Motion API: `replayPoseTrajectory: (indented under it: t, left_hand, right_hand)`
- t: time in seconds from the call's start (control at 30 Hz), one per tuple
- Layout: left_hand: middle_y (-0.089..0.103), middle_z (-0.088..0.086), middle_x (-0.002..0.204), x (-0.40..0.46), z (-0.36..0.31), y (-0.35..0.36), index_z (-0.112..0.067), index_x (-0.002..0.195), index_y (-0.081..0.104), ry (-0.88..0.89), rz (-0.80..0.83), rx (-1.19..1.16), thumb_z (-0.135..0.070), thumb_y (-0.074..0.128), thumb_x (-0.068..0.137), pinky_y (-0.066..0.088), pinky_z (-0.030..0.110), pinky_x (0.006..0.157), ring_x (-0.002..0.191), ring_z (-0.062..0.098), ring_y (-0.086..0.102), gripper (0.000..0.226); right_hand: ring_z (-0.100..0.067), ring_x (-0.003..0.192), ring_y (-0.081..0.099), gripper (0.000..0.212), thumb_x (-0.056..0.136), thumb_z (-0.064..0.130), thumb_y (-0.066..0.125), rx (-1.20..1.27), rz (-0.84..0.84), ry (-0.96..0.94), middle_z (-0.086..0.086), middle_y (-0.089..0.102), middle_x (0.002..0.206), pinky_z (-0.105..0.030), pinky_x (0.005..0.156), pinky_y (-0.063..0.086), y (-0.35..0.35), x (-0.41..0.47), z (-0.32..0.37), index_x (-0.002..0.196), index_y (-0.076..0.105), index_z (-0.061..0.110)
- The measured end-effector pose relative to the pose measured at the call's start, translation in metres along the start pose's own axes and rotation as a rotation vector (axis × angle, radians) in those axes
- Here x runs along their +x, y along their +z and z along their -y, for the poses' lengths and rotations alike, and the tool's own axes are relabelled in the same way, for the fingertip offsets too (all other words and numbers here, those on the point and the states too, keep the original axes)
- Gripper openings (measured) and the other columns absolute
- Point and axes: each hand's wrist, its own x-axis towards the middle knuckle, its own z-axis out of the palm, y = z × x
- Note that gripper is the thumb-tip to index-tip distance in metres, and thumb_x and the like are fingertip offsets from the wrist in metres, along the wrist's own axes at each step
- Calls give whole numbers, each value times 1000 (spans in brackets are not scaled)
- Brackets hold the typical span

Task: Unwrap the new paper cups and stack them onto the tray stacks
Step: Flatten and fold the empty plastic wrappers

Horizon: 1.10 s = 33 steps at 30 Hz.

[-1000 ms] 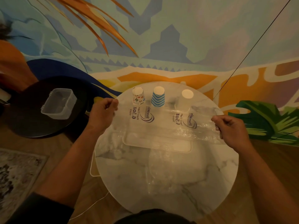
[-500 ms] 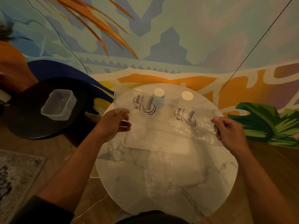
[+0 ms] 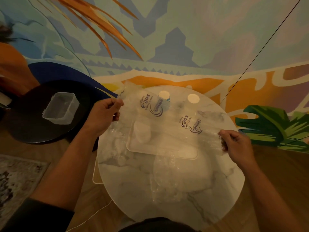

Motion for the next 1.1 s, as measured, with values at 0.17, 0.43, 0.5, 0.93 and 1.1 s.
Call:
replayPoseTrajectory:
  t: [0.17,0.43,0.5,0.93,1.1]
  left_hand:
    - [63,2,71,7,-11,-5,-20,90,72,67,146,109,-25,55,103,55,23,62,60,8,58,23]
    - [74,10,110,1,-58,18,-5,95,64,15,592,-166,-24,47,101,63,38,67,97,32,74,26]
    - [74,15,111,1,-69,25,-10,91,61,36,644,-142,-26,44,104,62,38,64,93,37,74,27]
    - [70,15,114,-33,-36,58,-23,146,35,-99,371,-85,-42,57,99,62,46,76,91,34,73,55]
    - [72,9,98,-74,-8,73,-29,160,9,8,497,48,-9,74,89,62,35,72,82,26,74,99]
  right_hand:
    - [-24,91,71,14,93,10,67,14,451,50,-9,77,94,-22,76,56,-6,0,-6,104,75,14]
    - [-29,137,51,96,81,71,67,113,1179,217,-14,50,151,-48,117,37,48,-17,10,152,38,14]
    - [-20,131,58,96,73,78,69,49,1071,97,0,53,150,-46,112,44,75,-29,32,147,43,22]
    - [-28,80,73,17,101,12,57,504,650,228,-11,69,89,-32,62,58,108,-55,75,110,69,5]
    - [-26,81,74,18,97,15,65,534,512,286,-8,64,86,-36,64,59,106,-50,81,112,70,6]
